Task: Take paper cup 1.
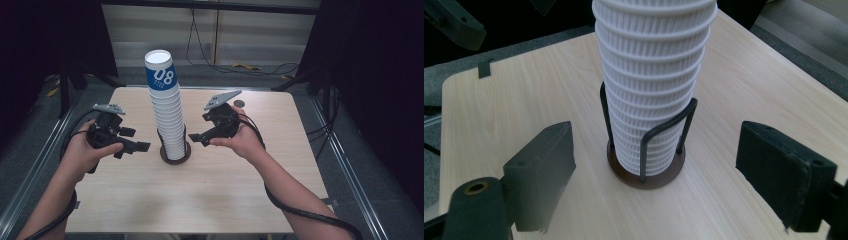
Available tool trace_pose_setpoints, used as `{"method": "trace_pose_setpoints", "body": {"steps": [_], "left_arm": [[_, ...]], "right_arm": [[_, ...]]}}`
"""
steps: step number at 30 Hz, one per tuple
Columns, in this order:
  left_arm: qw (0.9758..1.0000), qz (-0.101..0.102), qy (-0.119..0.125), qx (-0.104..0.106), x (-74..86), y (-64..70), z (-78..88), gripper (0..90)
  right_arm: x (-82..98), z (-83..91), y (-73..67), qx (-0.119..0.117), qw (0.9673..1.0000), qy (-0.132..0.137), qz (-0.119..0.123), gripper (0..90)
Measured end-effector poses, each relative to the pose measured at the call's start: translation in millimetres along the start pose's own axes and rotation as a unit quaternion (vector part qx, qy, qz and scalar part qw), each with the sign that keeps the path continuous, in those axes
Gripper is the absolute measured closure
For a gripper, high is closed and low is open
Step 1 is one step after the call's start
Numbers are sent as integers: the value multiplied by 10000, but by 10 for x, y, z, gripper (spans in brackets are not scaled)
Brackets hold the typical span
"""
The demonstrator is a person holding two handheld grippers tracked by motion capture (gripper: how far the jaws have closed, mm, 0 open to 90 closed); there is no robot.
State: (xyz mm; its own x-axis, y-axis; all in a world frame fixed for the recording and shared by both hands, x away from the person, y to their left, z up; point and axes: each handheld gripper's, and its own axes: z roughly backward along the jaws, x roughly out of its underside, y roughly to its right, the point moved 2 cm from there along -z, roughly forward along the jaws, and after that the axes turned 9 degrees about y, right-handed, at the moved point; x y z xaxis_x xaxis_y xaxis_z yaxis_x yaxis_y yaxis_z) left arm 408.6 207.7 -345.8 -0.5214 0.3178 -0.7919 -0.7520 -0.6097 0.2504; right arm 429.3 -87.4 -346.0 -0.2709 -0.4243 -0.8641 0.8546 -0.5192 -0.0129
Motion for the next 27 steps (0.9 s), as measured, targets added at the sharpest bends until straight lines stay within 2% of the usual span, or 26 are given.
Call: {"method": "trace_pose_setpoints", "body": {"steps": [1,5,8,10,12,16,18,22,24,27], "left_arm": [[10000,26,68,-7,-45,5,12,158],[9999,-75,-13,-100,-205,35,42,157],[9997,-200,-67,-85,-310,64,29,157],[9997,-191,-36,-127,-379,73,27,156],[9998,-183,11,-88,-446,95,30,156],[9995,-299,-31,-69,-568,125,33,157],[9997,-256,28,-48,-628,137,50,157],[9995,-318,1,-32,-746,139,72,157],[9993,-356,-47,-89,-804,125,79,157],[9993,-359,23,-124,-901,107,103,157]], "right_arm": [[-23,-5,-4,18,10000,6,0,152],[-136,-42,-35,-39,9999,154,18,151],[-167,-59,-44,-71,9999,116,8,151],[-184,-79,-50,-82,9999,35,59,149],[-209,-88,-56,-131,9998,73,105,149],[-255,-102,-43,-117,9998,136,70,149],[-283,-116,-30,-125,9998,171,38,149],[-305,-132,-27,-127,9998,131,32,149],[-334,-137,-27,-148,9997,176,57,149],[-382,-140,-24,-137,9997,213,74,149]]}}
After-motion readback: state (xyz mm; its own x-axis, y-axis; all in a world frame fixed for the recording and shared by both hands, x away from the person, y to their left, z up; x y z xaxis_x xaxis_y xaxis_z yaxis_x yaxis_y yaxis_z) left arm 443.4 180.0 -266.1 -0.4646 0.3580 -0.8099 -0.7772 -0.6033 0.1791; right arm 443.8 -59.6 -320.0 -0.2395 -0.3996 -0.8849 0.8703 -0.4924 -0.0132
